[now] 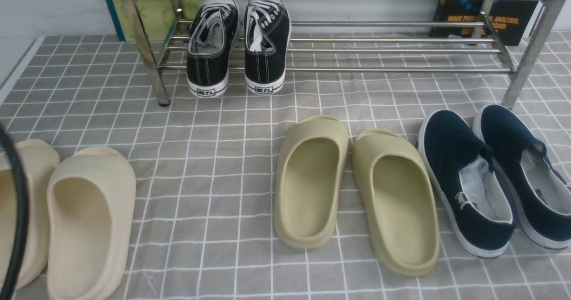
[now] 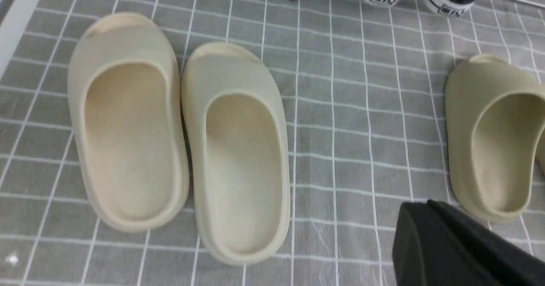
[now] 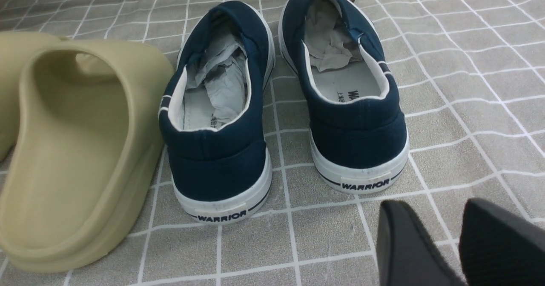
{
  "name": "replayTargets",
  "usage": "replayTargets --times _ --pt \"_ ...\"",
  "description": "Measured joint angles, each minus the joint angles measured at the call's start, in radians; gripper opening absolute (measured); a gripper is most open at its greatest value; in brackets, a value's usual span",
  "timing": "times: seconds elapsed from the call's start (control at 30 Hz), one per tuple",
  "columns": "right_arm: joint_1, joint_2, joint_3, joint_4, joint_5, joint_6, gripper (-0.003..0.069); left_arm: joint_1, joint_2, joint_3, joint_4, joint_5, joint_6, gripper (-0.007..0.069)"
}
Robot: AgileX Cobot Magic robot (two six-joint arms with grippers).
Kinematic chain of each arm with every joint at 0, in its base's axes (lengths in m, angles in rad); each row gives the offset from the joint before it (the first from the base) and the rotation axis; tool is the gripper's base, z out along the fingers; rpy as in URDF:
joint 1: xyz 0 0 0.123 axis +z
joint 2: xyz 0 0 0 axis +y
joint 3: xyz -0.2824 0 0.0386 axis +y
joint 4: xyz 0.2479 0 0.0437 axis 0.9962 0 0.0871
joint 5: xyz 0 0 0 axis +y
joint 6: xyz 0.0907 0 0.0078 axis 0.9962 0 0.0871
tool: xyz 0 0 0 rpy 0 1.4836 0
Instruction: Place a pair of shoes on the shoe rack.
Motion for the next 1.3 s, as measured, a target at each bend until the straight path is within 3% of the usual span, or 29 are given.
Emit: replayTargets --times 0.23,0.47,0.57,0.7,0.77,0.8,1.0,1.13,1.3 --pt "0.000 0.000 0.000 0.000 0.000 0.000 0.0239 0.000 -0.010 0.002 -0.016 0.135 0.000 -0.0013" --pt "0.000 0.000 0.000 0.000 0.000 0.000 0.0239 0.000 -0.012 0.011 0.002 0.133 0.000 -0.0013" --pt "0.000 0.000 0.000 0.000 0.000 0.000 0.0239 0.000 -0.046 0.071 0.023 0.049 0.000 -0.0013" --pt "0.000 0.000 0.000 0.000 0.000 0.000 0.0239 0.004 -0.170 0.208 0.044 -0.169 0.000 -0.0013" --pt "0.000 0.000 0.000 0.000 0.000 0.000 0.0239 0.049 -0.286 0.341 0.037 -0.373 0.000 -0.0013" --pt "0.000 0.000 0.000 0.000 0.000 0.000 0.0239 0.055 -0.294 0.351 0.037 -0.386 0.000 -0.0013" --pt "0.000 0.000 0.000 0.000 0.000 0.000 0.0239 0.301 -0.487 0.655 -0.114 -0.748 0.109 -0.0013" --pt "0.000 0.000 0.000 0.000 0.000 0.000 0.0239 0.384 -0.559 0.799 -0.168 -0.849 0.172 -0.0013" --pt "0.000 0.000 0.000 0.000 0.000 0.000 0.0239 0.390 -0.564 0.924 -0.154 -0.863 0.184 -0.0013"
